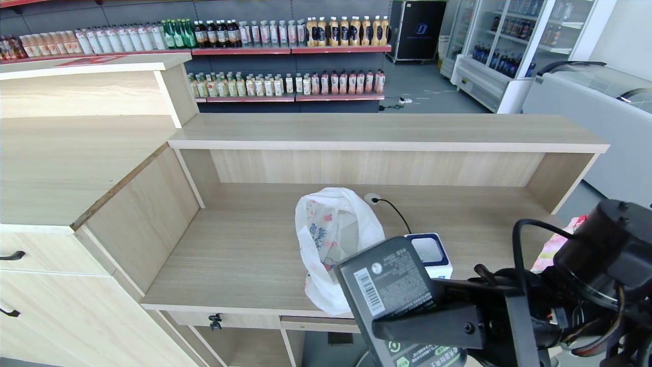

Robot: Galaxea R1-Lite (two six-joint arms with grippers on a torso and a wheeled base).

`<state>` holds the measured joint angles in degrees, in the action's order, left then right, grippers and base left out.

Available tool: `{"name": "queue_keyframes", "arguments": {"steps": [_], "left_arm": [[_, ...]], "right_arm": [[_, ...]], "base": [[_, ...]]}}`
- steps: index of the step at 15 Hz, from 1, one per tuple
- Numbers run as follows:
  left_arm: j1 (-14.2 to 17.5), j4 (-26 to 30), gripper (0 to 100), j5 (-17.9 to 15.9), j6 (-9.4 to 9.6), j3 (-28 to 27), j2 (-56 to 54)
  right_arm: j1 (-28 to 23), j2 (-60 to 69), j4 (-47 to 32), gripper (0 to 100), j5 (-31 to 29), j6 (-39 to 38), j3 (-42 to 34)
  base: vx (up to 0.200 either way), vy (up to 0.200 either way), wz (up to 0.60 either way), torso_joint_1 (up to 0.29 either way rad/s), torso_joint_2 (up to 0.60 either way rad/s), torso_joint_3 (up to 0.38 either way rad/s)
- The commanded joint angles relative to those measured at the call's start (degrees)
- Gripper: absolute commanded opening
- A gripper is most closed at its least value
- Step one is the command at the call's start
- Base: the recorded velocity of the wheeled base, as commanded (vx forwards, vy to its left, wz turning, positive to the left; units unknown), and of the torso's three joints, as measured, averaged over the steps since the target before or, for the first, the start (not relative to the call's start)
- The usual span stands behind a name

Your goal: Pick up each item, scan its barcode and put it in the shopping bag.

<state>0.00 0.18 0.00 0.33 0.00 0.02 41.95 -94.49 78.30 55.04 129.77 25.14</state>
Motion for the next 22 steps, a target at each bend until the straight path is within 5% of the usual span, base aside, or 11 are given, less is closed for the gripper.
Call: {"name": "queue_keyframes", "arguments": {"steps": [1,6,17,19,20,22], "left_arm": [[0.0,0.0,100,0.0,0.02,0.0,0.0],[0.0,0.0,100,0.0,0.02,0.0,0.0],[0.0,0.0,100,0.0,0.02,0.0,0.0],[0.0,0.0,100,0.0,0.02,0.0,0.0],[0.0,0.0,100,0.0,0.02,0.0,0.0],[0.0,0.0,100,0.0,0.02,0.0,0.0]], "right_arm": [[0.7,-1.3,-0.2,0,-0.1,-1.5,0.0],[0.4,-2.5,-0.6,0,-0.3,-6.3,0.4],[2.1,0.6,-11.5,0,-1.2,-3.7,-0.2],[-0.3,5.6,-27.6,0,-9.9,-9.2,-0.7],[-3.2,10.1,-42.8,0,-14.4,-16.3,-0.6],[-15.0,17.8,-50.4,0,-14.8,-24.7,-0.5]], "base": [[0.0,0.0,0.0,0.0,0.0,0.0],[0.0,0.0,0.0,0.0,0.0,0.0],[0.0,0.0,0.0,0.0,0.0,0.0],[0.0,0.0,0.0,0.0,0.0,0.0],[0.0,0.0,0.0,0.0,0.0,0.0],[0.0,0.0,0.0,0.0,0.0,0.0]]}}
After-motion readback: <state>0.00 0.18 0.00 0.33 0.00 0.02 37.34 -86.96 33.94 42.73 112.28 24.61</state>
